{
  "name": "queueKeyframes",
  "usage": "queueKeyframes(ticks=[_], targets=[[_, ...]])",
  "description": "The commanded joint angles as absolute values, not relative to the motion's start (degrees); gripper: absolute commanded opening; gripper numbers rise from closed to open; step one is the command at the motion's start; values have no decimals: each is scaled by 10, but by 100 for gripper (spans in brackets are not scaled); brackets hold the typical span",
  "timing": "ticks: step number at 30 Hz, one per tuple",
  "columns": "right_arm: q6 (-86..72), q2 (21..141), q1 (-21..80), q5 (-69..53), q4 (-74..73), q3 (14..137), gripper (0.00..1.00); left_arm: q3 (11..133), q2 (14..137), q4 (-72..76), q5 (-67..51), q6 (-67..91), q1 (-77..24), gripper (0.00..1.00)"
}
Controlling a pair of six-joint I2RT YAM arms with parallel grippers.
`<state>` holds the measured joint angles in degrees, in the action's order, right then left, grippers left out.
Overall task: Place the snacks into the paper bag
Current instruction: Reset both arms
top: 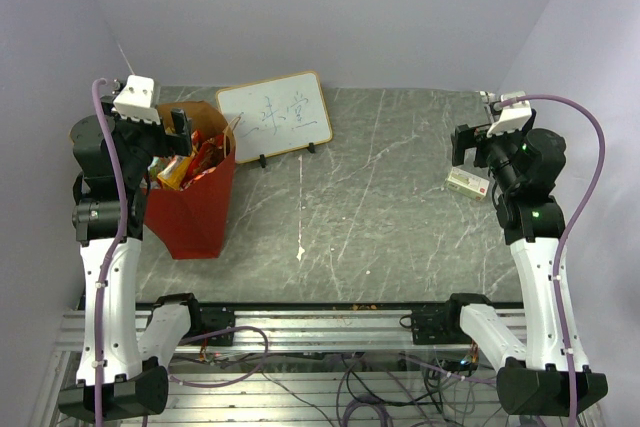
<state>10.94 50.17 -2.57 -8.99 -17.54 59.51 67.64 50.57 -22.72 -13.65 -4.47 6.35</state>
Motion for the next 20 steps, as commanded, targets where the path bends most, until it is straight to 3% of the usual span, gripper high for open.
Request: queueKeyframes(ticks=[1, 20], targets=[[112, 494, -30, -88, -177, 602, 100, 672, 499, -221, -144, -47, 70, 98], [117, 494, -30, -98, -179, 600, 100, 667, 500, -219, -147, -49, 71, 98]])
